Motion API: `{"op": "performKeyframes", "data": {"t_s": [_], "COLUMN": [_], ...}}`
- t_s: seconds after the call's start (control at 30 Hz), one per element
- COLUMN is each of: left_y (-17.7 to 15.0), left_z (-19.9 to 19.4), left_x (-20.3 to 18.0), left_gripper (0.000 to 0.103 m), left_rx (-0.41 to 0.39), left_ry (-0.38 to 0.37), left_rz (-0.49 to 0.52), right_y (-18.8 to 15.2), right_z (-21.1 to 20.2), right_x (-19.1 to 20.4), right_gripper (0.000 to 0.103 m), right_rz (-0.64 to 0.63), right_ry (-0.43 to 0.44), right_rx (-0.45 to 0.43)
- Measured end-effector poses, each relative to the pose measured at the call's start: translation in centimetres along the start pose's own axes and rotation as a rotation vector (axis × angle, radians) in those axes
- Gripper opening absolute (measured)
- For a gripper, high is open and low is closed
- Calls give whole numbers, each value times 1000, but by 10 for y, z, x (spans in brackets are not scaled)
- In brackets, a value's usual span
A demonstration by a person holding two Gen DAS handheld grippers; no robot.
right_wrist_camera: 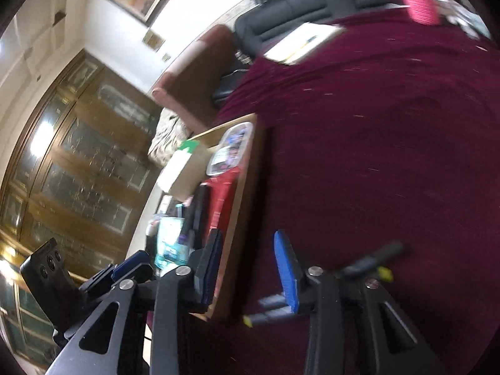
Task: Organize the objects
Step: 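Move the left tool back to the two black markers on the carpet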
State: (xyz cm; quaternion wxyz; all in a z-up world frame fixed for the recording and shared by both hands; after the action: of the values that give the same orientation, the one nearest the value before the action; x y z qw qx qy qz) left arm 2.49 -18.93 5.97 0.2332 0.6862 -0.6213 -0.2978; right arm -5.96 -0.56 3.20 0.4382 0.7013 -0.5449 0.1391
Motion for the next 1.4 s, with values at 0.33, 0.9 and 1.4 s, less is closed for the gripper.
{"op": "performKeyframes", "data": {"t_s": [0.33, 0.9, 1.4], "left_y": [-8, -24, -25], "left_z": [50, 108, 103], "left_x": [-108, -156, -174], "left_gripper": [33, 33, 33], "left_rx": [122, 268, 295], "left_ry": [-56, 16, -87], "left_rz": [250, 332, 342], "right_y": [0, 4, 3], "right_z": [-42, -68, -67], "right_x": [-70, -90, -95], "right_gripper": [50, 50, 50], "right_rz": [158, 199, 212], "right_ry": [18, 46, 48], "right_rx": [-124, -188, -181]}}
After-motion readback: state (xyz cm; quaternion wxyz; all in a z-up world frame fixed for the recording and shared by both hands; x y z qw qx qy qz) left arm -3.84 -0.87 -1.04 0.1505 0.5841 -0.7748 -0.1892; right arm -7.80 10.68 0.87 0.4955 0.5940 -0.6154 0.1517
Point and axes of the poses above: each gripper's, at about its wrist camera, not at the fingertips, and z roughly the way its jaws point, x to its left, y to its top, the point moved 6 cm from there along z, roughly the way its jaws point, and after that the axes turned 5 degrees about y, right-handed, at the moved point
